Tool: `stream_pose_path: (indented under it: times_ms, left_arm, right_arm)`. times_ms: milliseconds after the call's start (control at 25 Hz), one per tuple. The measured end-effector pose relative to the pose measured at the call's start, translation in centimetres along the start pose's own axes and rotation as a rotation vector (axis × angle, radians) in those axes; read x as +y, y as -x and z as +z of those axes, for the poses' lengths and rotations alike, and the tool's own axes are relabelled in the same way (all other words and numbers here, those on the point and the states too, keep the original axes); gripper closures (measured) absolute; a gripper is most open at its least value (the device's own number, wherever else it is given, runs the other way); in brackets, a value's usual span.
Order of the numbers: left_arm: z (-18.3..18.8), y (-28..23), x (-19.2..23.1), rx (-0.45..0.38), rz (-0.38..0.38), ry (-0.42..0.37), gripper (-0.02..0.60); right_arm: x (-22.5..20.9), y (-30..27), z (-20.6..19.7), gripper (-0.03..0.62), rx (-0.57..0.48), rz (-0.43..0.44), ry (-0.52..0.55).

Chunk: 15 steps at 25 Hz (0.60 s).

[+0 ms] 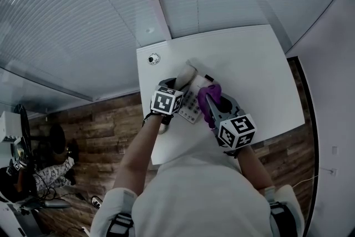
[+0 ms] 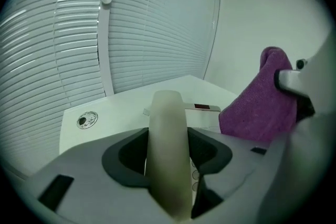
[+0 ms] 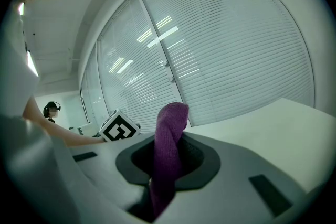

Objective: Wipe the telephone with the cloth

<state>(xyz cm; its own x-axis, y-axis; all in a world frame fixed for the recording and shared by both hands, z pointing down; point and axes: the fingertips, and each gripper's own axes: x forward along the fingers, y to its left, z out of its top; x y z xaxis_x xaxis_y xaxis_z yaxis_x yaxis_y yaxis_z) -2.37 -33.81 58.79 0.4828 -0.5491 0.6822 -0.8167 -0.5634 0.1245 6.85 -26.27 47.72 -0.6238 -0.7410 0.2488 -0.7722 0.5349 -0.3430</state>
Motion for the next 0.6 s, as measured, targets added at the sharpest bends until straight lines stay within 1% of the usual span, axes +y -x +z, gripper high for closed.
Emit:
stream_pose_path:
  times_ms: [320,600]
  left_arm:
    - [1.3,2.3,-0.3,-0.09,-0.051,0.107,0.351]
    - [1.8,4.0,-1.2,-0.154,-0.079,0.178,0.351]
  right_arm:
    - [0.1,0.2,0.2,0.534,-0.008,-0.004,0.008]
    - [0.4,0.4,0.7,0.534,-0.018,-0.005,0.033]
